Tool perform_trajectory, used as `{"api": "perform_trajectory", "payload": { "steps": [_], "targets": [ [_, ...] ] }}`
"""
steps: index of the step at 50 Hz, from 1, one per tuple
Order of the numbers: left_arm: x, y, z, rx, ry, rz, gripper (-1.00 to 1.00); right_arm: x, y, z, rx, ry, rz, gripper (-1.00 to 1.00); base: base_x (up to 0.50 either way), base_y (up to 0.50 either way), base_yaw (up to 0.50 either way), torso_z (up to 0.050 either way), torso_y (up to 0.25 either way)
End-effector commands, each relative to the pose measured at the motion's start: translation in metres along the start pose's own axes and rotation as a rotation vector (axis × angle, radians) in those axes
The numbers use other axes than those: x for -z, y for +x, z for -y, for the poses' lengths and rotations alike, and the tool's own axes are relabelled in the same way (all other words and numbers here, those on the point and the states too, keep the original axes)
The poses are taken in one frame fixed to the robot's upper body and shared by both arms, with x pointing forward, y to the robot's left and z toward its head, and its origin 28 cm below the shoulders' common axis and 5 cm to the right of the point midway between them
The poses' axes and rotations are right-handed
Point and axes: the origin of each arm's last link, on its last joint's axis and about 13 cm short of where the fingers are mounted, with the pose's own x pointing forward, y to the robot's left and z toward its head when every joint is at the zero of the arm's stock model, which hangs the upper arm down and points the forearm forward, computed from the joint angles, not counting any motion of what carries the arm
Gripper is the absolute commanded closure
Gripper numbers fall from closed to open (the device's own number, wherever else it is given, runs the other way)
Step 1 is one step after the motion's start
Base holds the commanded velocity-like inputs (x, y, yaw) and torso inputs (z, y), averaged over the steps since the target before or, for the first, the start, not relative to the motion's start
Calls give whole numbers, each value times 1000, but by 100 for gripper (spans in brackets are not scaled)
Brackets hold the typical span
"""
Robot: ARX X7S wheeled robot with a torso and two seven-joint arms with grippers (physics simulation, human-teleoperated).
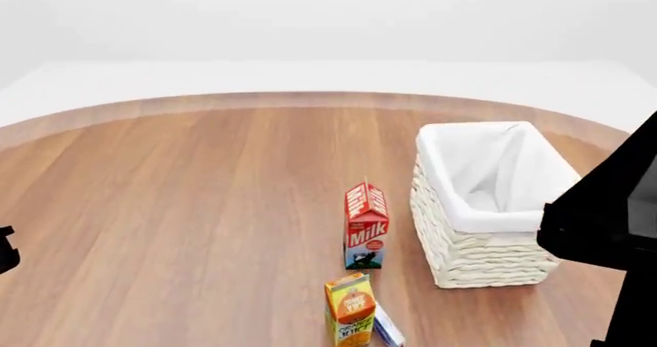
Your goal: Pick up the cream cheese box and the butter, and put them in the basket.
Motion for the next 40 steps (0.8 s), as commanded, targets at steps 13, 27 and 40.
{"api": "perform_trajectory", "payload": {
  "steps": [13,27,40],
  "targets": [
    [0,0,-2,-4,21,6,-100,-1,-2,-1,-23,-14,7,-100,500,6,0,0,0],
    [-2,0,-2,1,20,8,-100,-18,10,-9,-136,-50,-139,-100,211,6,0,0,1],
    [-2,-1,-1,6,22,10,-100,-21,31,-1,-205,-6,-461,-100,0,0,0,0,0]
  ]
}}
